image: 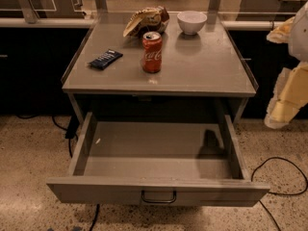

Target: Place coke can into top drawer

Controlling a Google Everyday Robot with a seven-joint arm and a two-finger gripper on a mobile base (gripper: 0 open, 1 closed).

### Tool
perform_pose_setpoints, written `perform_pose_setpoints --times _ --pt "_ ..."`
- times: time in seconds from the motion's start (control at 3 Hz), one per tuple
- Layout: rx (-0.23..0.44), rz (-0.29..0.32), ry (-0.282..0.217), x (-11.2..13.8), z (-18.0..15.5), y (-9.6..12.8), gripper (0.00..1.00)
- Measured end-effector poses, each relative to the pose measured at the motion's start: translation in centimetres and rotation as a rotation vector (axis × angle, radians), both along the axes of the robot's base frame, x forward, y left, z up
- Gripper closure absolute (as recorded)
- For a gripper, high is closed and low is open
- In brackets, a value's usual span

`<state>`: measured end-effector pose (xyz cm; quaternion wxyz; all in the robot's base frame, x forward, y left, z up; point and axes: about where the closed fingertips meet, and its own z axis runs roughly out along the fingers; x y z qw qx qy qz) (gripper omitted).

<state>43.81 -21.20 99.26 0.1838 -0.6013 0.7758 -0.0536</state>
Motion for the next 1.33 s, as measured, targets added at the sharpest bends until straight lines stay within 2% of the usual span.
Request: perform_pose_setpoints --times 0.67,1.0,1.33 --pt "0.003 0.0 0.003 0.1 0.0 0.1 0.0" --pt "0.035 0.013 0.067 1.1 -1.4 0.7 0.0" --pt "0.058 0.036 0.153 3.2 -4.2 2.2 0.0"
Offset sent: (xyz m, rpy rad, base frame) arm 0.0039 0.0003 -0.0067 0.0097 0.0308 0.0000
